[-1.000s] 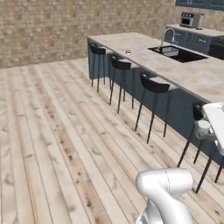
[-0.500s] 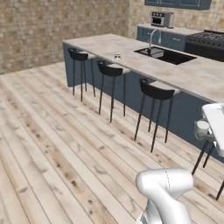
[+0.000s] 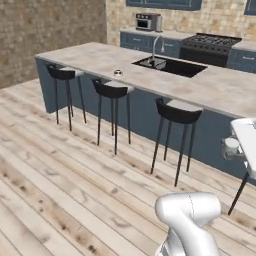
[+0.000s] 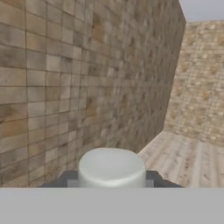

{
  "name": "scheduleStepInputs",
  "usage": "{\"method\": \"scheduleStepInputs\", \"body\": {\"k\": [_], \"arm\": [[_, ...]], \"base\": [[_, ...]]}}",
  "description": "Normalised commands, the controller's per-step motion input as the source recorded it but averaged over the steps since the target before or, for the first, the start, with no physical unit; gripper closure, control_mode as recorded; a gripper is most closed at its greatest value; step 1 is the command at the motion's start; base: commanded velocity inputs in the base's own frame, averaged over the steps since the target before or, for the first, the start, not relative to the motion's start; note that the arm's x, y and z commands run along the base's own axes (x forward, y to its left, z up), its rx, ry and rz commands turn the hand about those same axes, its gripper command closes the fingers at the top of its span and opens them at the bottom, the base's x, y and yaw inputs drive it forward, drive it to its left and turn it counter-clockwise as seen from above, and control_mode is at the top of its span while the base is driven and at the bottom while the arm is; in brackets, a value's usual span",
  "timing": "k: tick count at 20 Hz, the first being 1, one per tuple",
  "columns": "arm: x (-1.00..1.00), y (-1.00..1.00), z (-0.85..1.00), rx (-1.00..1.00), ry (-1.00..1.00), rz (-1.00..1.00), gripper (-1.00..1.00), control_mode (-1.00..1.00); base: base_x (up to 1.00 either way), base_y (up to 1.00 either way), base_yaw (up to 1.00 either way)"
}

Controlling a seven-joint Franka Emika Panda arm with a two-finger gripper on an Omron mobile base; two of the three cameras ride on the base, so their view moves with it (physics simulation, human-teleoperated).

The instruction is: Pick up the marshmallow and place it in the cup of hot chocolate on the dining counter.

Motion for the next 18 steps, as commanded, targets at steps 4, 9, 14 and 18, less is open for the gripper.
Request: {"method": "scheduleStepInputs", "body": {"k": [4,9,14,18], "arm": [[0.00,0.00,0.00,0.00,0.00,0.00,1.00,1.00],[0.00,0.00,0.00,0.00,0.00,0.00,1.00,1.00],[0.00,0.00,0.00,0.00,0.00,0.00,1.00,1.00],[0.00,0.00,0.00,0.00,0.00,0.00,1.00,1.00]], "base": [[1.00,1.00,-0.41],[1.00,1.00,-0.38],[1.00,1.00,-0.32],[1.00,1.00,-0.28]]}}
